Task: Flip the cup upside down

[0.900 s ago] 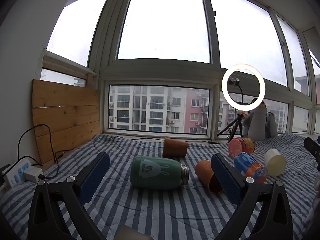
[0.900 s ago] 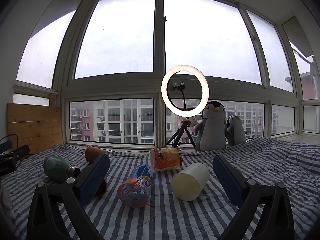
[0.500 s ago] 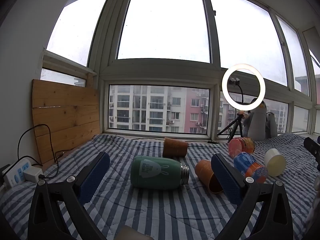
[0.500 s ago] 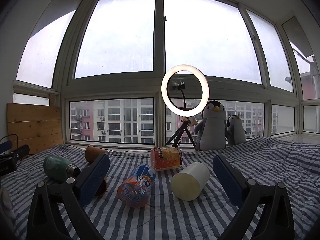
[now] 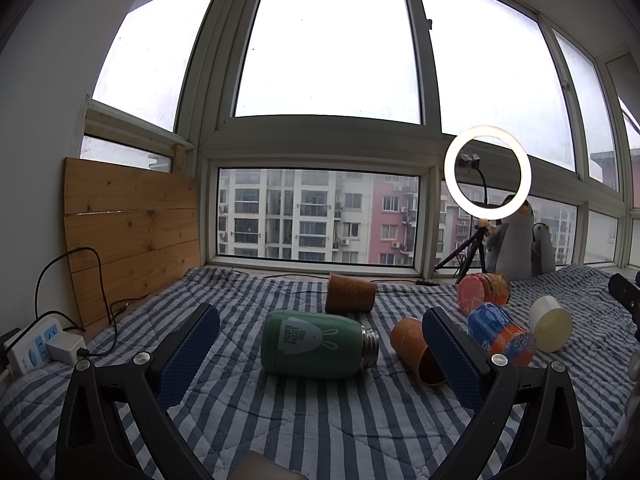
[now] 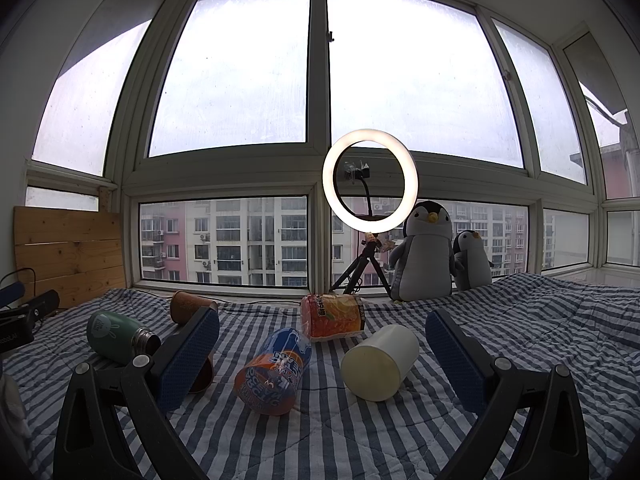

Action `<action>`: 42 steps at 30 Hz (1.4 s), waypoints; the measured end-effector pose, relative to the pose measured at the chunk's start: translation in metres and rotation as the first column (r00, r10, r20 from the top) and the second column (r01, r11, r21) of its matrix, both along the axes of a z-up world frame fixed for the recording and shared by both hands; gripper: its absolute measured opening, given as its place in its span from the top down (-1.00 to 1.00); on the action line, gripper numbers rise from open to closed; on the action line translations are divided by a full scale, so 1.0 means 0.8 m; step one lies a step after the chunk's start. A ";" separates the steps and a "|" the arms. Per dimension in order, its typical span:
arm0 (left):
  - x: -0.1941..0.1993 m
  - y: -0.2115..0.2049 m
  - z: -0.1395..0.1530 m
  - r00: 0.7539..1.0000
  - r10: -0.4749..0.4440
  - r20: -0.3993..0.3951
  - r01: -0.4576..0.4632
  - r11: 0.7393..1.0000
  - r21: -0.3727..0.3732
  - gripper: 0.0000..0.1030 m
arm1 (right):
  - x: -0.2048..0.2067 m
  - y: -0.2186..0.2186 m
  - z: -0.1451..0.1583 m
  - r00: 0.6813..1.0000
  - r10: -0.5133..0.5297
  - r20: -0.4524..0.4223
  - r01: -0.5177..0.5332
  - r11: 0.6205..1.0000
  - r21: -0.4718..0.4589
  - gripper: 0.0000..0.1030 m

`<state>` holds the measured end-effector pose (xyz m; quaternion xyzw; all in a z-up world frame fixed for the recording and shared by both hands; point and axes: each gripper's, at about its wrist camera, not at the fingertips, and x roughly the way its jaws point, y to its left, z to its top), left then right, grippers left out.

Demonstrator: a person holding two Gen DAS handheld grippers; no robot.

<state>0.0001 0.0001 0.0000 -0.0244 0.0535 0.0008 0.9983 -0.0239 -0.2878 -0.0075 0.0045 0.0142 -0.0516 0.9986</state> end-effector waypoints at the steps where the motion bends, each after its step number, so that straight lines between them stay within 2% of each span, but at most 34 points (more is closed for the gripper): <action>1: 0.000 0.000 0.000 1.000 0.000 -0.002 0.000 1.000 0.000 -1.00 | 0.000 0.000 0.000 1.000 0.000 0.001 0.000 1.000 0.000 -0.98; 13: 0.006 0.000 -0.005 1.000 0.000 -0.022 0.000 1.000 0.002 -1.00 | 0.000 0.000 -0.002 1.000 0.000 0.000 0.000 1.000 0.001 -0.98; 20: 0.029 -0.004 -0.007 0.994 -0.022 -0.109 0.023 1.000 0.004 -1.00 | 0.005 0.002 0.000 1.000 0.006 -0.010 -0.005 1.000 0.011 -0.98; 25: 0.052 -0.025 -0.004 0.979 -0.067 -0.193 0.074 0.997 0.029 -1.00 | 0.006 -0.018 0.004 0.999 0.020 -0.037 -0.018 0.998 0.065 -0.98; 30: 0.082 -0.066 0.023 0.947 -0.166 -0.274 0.182 0.983 0.032 -1.00 | 0.006 -0.043 0.009 0.995 0.055 -0.087 -0.043 0.990 0.131 -0.98; 34: 0.115 -0.105 0.040 0.912 -0.219 -0.348 0.247 0.968 0.037 -1.00 | 0.000 -0.070 0.009 0.991 0.051 -0.124 -0.034 0.991 0.130 -0.98; 38: 0.164 -0.152 0.046 0.855 -0.257 -0.451 0.297 0.955 0.018 -1.00 | -0.012 -0.106 0.010 0.989 0.052 -0.138 -0.030 0.987 0.156 -0.98; 42: 0.224 -0.191 0.044 0.774 -0.306 -0.554 0.331 0.942 -0.059 -1.00 | -0.021 -0.140 0.009 0.988 0.051 -0.149 -0.023 0.983 0.185 -0.98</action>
